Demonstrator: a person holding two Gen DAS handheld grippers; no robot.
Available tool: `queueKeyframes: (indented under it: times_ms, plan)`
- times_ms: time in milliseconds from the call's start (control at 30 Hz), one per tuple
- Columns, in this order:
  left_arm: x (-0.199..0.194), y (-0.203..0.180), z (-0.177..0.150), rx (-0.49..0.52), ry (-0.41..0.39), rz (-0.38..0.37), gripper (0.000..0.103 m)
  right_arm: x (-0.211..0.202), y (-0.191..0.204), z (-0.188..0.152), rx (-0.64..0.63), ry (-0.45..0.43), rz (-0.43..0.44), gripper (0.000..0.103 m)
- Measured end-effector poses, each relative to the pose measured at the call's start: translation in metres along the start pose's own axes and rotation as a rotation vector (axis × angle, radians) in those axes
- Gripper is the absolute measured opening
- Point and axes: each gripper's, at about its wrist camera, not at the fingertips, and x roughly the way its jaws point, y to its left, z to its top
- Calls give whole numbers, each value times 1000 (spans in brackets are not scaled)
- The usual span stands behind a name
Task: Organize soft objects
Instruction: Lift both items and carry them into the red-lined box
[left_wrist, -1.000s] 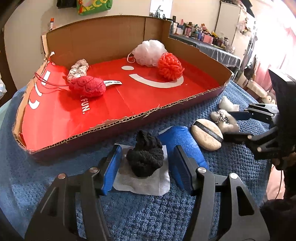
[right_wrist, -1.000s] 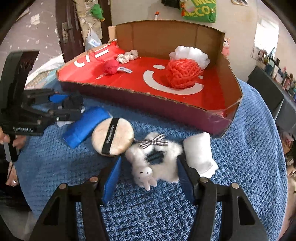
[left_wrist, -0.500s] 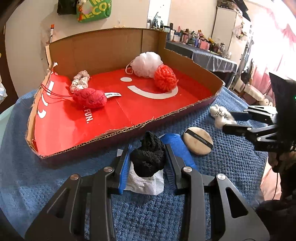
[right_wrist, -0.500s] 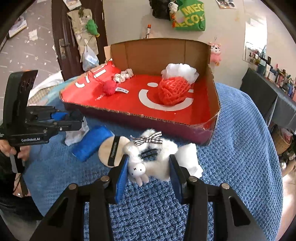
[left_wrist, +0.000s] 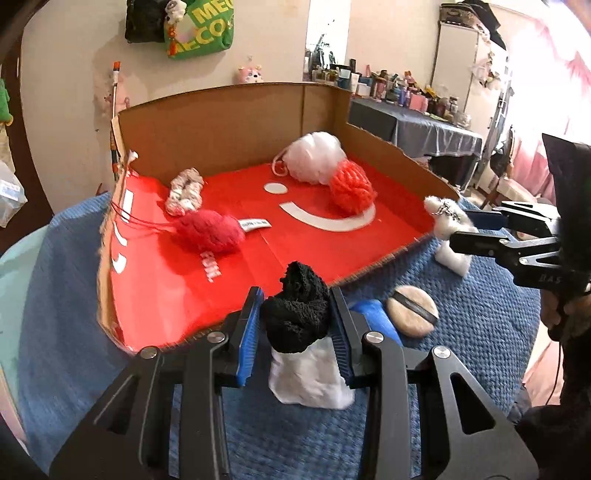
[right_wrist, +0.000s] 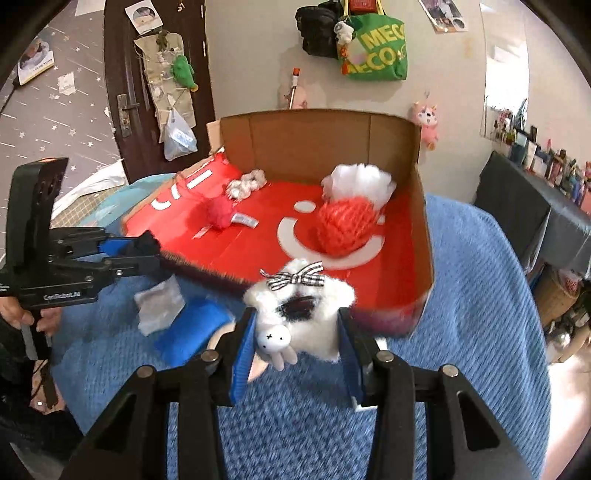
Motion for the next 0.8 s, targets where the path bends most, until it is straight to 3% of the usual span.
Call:
queueKeyframes:
  times_ms: [267,467,667,800]
  plan:
    - [6,17,25,16,5,26,33,23,0,40,-47,25,-19,45]
    - [15,22,59,42,9,-4,33,44,5,79,-89,35,-7,45]
    - [50,38,101,49,97,-90,33,83,11,118,-150,102,30,45]
    - [84,52,124,68,164,-76,33,113,11,131,-182,165,47,45]
